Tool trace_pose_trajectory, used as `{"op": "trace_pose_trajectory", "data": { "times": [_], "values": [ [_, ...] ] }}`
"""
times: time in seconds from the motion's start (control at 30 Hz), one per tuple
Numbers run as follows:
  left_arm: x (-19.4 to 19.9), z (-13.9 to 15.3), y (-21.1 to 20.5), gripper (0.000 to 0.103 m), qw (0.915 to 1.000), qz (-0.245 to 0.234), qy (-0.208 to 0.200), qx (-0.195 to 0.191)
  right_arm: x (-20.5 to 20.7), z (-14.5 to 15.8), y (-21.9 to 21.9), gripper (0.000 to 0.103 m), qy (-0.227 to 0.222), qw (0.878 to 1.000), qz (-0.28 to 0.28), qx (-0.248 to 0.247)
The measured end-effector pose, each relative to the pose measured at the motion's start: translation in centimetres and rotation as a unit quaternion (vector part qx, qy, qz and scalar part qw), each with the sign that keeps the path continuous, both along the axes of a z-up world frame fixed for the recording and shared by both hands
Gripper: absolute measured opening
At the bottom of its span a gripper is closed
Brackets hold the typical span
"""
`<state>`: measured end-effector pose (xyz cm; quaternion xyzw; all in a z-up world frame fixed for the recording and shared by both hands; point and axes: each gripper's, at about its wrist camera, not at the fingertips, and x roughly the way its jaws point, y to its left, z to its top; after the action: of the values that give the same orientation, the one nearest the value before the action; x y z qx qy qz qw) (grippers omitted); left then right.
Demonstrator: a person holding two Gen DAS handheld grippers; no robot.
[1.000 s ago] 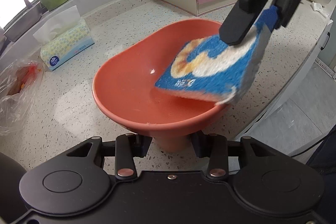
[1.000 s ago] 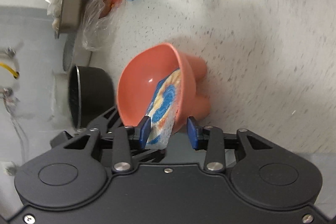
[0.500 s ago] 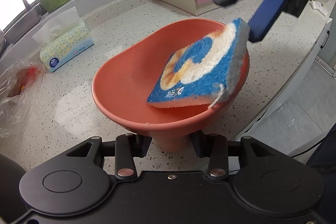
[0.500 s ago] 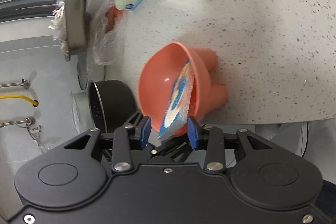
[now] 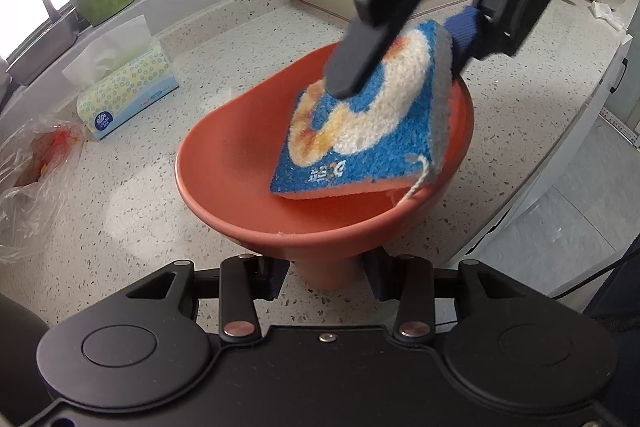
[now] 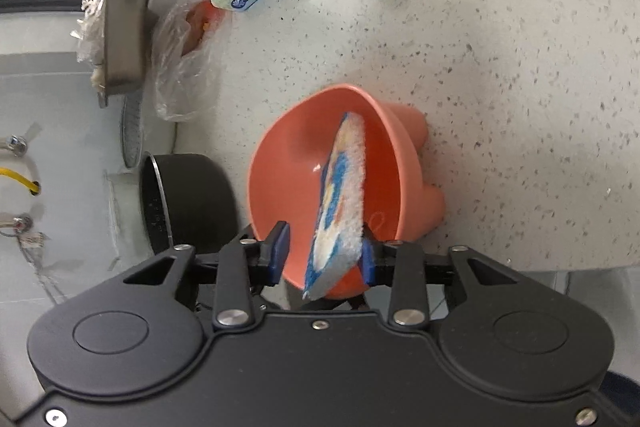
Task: Clean bowl
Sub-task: 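Rotate the bowl with the left gripper while the right gripper scrubs inside, then lift the sponge out of the bowl with the right gripper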
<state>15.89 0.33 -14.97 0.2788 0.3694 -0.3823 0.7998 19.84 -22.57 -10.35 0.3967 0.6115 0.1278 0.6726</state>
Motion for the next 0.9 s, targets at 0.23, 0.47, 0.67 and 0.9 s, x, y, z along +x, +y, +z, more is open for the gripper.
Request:
{"op": "trace_pose_trajectory", "data": {
  "times": [0.23,0.47,0.67,0.9],
  "values": [
    [-0.1,0.1,-0.6,0.040,1.0000,0.007,0.001,0.000,0.0,2.8,1.5,0.012,-0.072,0.993,0.070,-0.057],
    [-0.1,0.0,-0.5,0.040,1.0000,0.000,-0.004,-0.001,-0.7,4.8,0.3,0.011,-0.068,0.982,0.154,-0.080],
    [-0.1,-0.1,-0.7,0.040,1.0000,-0.004,-0.006,0.000,-0.8,5.9,-1.3,0.011,-0.060,0.979,0.171,-0.095],
    [-0.1,0.0,-0.8,0.040,1.0000,-0.006,-0.007,0.001,-1.2,8.7,-0.1,0.011,-0.127,0.938,0.251,-0.204]
  ]
}}
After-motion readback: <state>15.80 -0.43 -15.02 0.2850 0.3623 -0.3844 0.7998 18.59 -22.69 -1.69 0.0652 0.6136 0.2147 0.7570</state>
